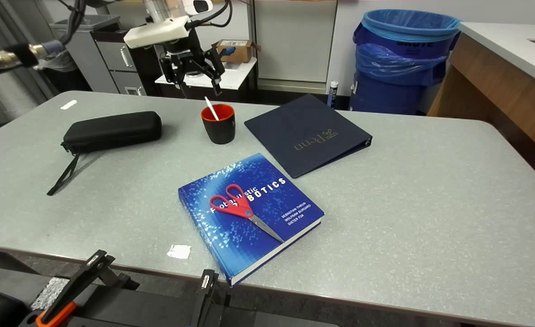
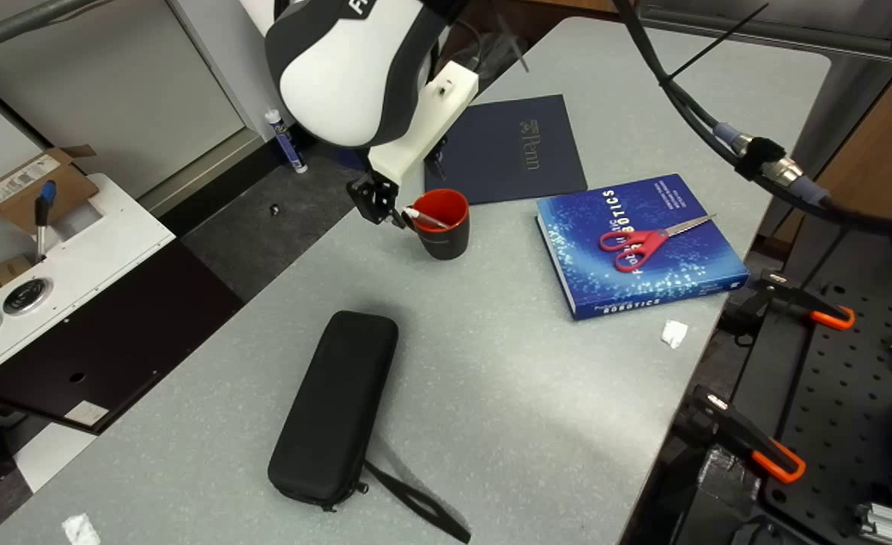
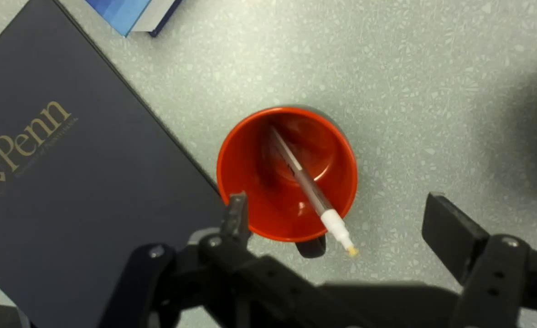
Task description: Pick the marker from the cup and put it on the table
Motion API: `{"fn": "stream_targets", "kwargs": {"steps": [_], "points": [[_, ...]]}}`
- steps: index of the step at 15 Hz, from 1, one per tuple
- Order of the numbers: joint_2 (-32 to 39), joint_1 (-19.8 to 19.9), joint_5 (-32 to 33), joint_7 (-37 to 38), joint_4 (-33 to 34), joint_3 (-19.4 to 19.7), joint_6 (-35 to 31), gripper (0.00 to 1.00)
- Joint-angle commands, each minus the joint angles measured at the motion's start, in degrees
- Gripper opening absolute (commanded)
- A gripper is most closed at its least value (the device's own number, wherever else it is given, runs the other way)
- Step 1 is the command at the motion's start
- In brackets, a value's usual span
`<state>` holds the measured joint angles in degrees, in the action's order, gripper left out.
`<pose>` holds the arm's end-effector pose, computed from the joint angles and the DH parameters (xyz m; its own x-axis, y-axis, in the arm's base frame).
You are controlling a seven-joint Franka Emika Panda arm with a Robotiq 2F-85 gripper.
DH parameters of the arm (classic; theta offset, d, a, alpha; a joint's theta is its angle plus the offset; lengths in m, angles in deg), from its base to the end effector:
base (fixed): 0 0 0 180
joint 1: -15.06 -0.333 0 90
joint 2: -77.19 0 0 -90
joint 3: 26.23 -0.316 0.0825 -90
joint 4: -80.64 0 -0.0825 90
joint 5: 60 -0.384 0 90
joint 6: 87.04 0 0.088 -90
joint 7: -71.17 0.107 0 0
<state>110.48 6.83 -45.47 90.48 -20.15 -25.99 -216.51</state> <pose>0.6499 0.0847 0.2309 0.9991 -0.0304 -0.0296 -0.0237 -0.9787 0.2037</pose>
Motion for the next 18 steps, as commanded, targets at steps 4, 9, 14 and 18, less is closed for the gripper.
{"fn": "stream_targets", "kwargs": {"steps": [4, 9, 14, 18], "points": [[7.03, -3.01, 0.0, 2.6, 8.5, 2.96, 0.05, 1.0], [8.1, -3.46, -0.65, 2.54, 10.16, 3.12, 0.79, 0.58], [8.22, -3.2, -1.16, 2.39, 11.06, 3.14, 1.53, 0.19], [8.63, -2.92, -1.69, 2.15, 12.08, 3.19, 2.45, 0.0]]}}
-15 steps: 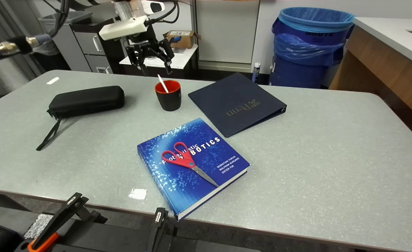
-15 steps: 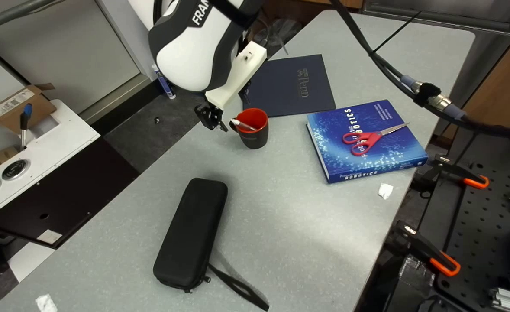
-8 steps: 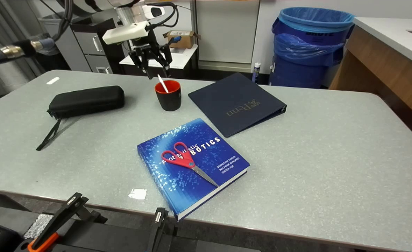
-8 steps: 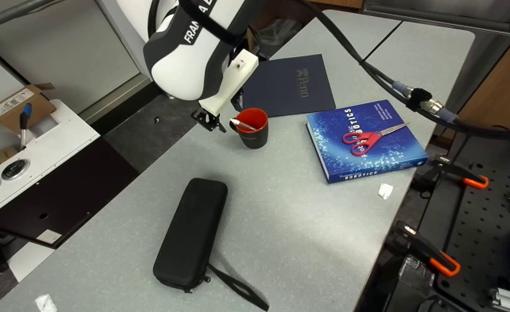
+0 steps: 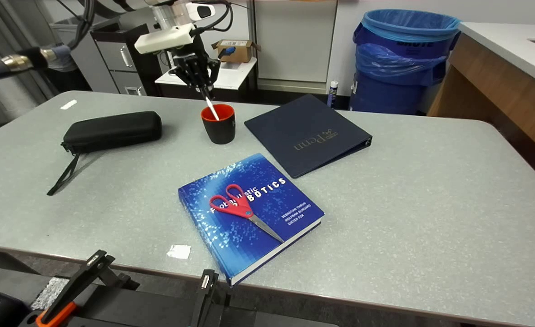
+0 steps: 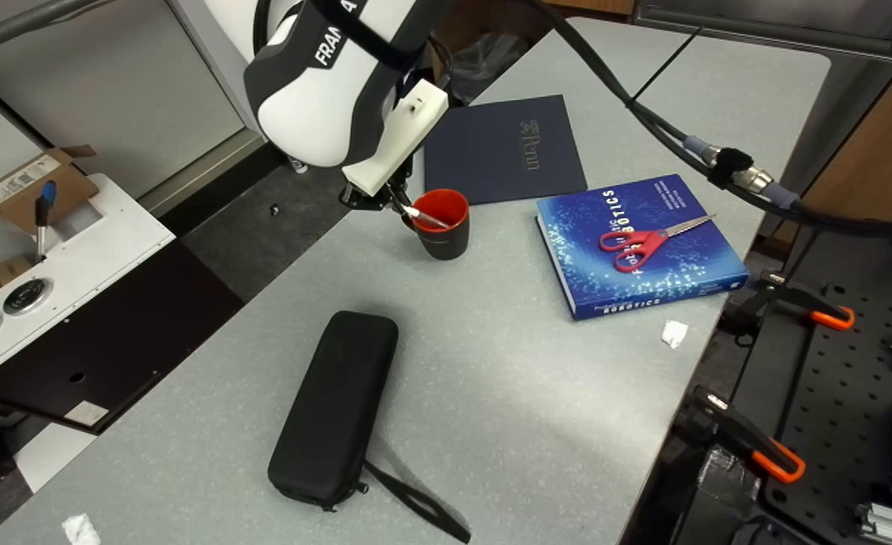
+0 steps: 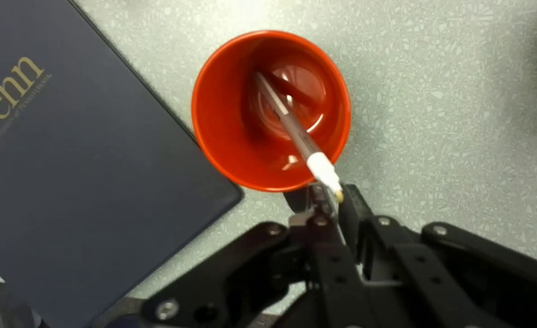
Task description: Pick the marker from the cup and put it on the table
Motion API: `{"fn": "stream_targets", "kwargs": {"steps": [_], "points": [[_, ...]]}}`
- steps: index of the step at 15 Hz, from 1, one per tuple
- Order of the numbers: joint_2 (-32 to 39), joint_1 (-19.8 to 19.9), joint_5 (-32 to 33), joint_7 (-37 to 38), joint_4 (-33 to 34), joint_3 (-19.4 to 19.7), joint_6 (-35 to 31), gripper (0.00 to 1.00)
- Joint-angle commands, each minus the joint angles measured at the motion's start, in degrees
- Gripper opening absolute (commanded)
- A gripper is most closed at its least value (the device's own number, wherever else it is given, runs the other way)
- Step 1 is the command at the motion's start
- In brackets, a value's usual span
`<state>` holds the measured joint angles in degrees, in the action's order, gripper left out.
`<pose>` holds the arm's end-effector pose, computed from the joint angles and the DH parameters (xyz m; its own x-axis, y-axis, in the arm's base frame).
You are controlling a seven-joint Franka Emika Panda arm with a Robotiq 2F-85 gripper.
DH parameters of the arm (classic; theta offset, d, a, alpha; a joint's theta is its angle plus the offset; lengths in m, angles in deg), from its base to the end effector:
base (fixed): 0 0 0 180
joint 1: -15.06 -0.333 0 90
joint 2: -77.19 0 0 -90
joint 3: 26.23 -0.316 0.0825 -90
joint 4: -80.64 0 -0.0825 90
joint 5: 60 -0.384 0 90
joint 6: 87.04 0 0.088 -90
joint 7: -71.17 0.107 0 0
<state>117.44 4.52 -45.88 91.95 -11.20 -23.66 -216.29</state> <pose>0.6844 0.0931 0.2147 0.9986 -0.0511 0.0109 -0.0523 -0.9742 0.2195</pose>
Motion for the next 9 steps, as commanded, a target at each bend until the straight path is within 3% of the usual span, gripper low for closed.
{"fn": "stream_targets", "kwargs": {"steps": [1, 5, 9], "points": [[1.56, -0.54, -1.33, 0.66, 3.25, 0.91, 2.36, 0.0], [-1.17, -0.65, -0.69, 1.0, 1.1, 1.72, 2.7, 0.0], [-9.14, -0.27, -0.49, 0.01, -5.06, 1.76, 1.48, 0.0]]}}
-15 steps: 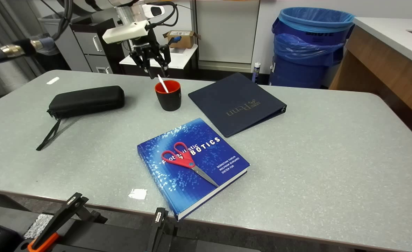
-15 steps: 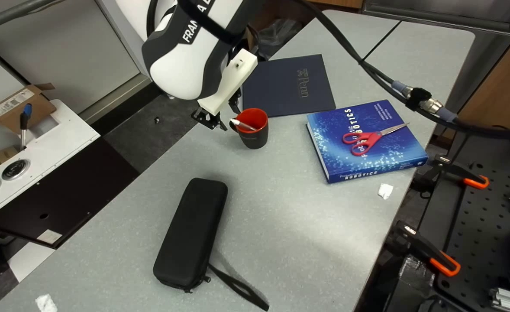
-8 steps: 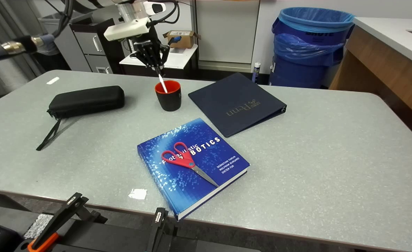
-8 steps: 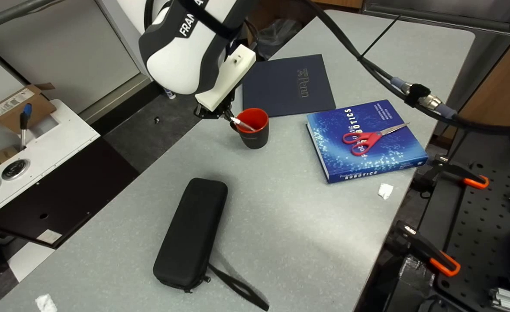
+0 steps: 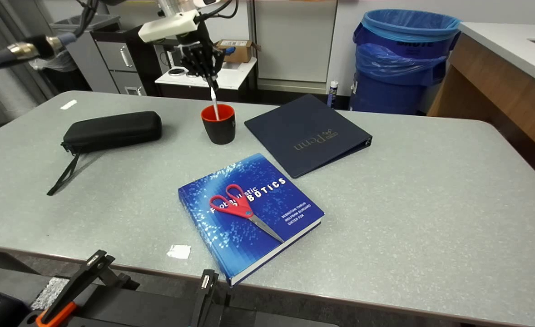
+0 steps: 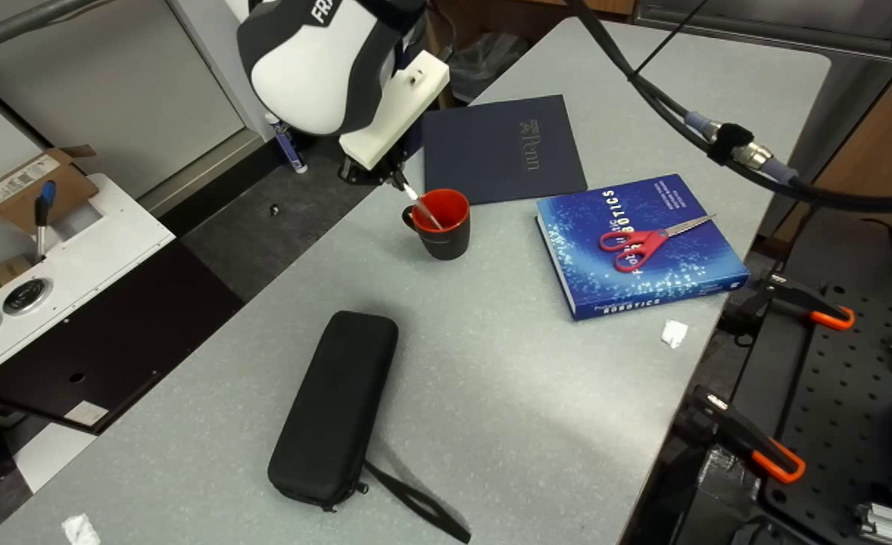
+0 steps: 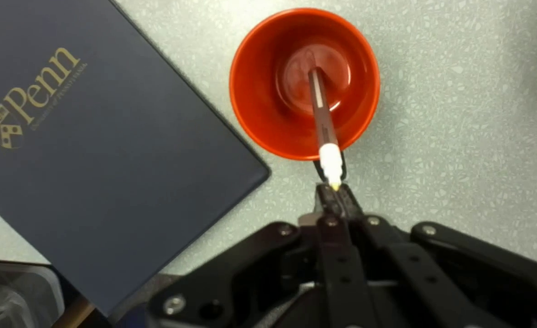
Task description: Pick the marker from the cup and put it on the table
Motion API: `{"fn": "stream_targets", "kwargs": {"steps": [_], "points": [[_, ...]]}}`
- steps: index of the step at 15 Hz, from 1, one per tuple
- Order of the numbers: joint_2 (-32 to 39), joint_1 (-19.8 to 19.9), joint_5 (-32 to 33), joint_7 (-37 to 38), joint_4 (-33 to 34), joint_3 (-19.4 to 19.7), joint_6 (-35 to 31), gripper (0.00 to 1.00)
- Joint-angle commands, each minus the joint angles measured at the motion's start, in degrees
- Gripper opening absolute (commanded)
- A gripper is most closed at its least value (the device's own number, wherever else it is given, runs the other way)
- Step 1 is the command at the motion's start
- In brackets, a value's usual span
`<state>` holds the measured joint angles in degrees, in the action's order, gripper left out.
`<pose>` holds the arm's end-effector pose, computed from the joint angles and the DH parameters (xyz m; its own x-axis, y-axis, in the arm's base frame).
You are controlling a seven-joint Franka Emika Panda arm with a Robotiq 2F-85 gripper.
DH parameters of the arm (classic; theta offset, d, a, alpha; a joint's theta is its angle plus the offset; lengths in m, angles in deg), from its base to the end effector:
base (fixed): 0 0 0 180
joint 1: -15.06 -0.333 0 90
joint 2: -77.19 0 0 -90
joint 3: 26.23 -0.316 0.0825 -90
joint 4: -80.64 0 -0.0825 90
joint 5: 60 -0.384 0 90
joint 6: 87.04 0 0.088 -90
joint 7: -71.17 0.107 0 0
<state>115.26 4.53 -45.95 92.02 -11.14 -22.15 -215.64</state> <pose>0.6895 0.0774 0.2412 0.9962 -0.0758 0.0427 -0.0836 -0.9699 0.2287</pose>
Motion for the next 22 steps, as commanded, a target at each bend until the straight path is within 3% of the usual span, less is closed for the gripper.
{"fn": "stream_targets", "kwargs": {"steps": [1, 6, 9, 16, 21, 22], "points": [[-8.93, -0.11, -0.76, -0.45, -6.35, -0.13, 1.06, 0.0], [-18.14, 2.35, -6.11, -13.02, -14.02, -6.03, 6.71, 0.0], [-17.8, 1.83, -7.66, -15.76, -14.59, -7.35, 11.28, 0.0], [1.35, -0.11, -6.01, -9.76, -4.58, -6.0, 11.69, 0.0], [7.92, -1.81, -4.74, -4.66, 0.7, -3.68, 7.96, 0.0], [8.34, -2.2, -4.56, -3.51, 1.27, -3.17, 7.13, 0.26]]}}
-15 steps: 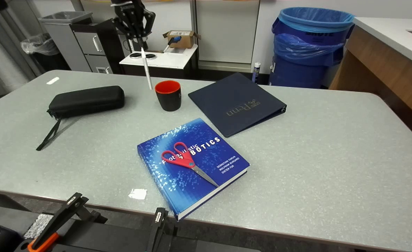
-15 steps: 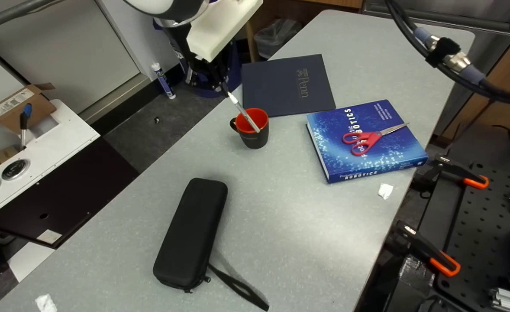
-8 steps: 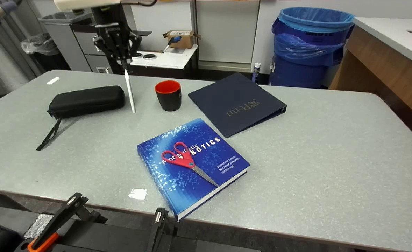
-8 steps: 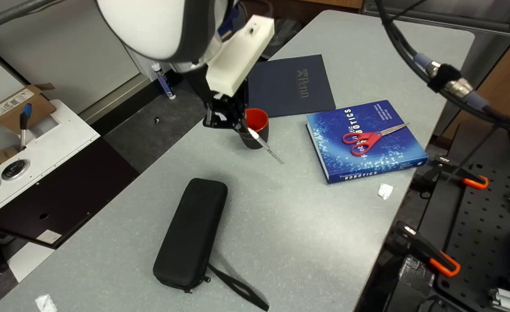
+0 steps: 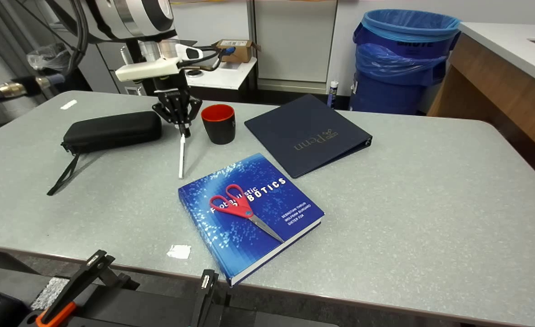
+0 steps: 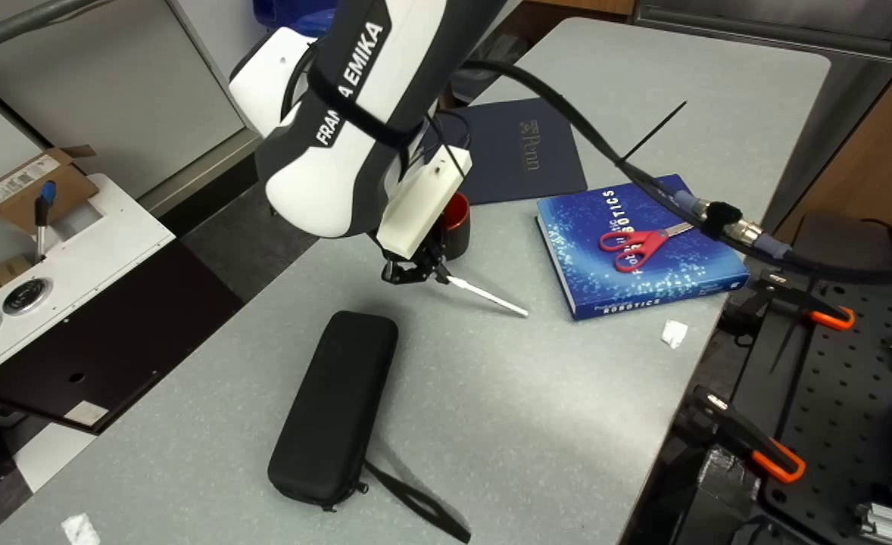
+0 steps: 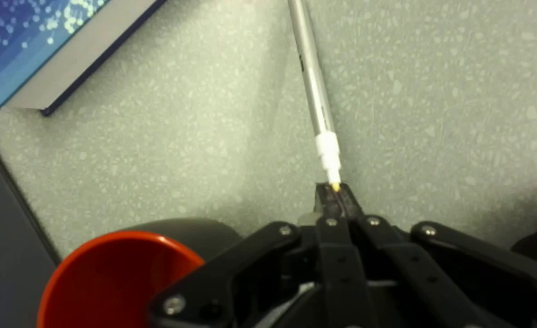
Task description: Pick the marker from the cup and put it on the table
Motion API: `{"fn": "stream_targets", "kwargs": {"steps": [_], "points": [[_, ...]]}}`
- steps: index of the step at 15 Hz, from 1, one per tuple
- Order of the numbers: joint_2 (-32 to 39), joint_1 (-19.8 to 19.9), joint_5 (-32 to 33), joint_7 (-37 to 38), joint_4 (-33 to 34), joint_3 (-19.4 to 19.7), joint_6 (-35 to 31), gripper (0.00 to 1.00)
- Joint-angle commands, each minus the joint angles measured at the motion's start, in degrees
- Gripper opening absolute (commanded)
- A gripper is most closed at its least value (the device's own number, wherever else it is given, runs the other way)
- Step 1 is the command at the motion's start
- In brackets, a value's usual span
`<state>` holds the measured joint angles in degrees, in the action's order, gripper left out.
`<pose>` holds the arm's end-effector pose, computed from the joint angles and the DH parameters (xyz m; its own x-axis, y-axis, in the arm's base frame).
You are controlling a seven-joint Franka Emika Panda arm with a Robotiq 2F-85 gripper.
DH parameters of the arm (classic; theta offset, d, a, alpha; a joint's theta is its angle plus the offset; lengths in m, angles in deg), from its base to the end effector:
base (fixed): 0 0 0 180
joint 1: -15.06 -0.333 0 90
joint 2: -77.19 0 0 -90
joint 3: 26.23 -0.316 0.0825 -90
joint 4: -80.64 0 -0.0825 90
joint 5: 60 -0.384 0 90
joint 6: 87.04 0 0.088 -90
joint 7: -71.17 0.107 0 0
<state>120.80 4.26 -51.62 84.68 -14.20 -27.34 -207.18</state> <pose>0.6322 0.1252 0.1433 0.9568 0.0371 -0.2884 0.0849 -0.9842 0.1551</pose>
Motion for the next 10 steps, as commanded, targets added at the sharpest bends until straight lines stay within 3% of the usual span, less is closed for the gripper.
{"fn": "stream_targets", "kwargs": {"steps": [1, 10], "points": [[2.97, -2.1, 1.14, 4.3, 4.72, 2.31, -1.85, 0.28], [2.68, -2.52, 0.28, 5.87, 7.24, 2.75, -3.02, 0.95]]}}
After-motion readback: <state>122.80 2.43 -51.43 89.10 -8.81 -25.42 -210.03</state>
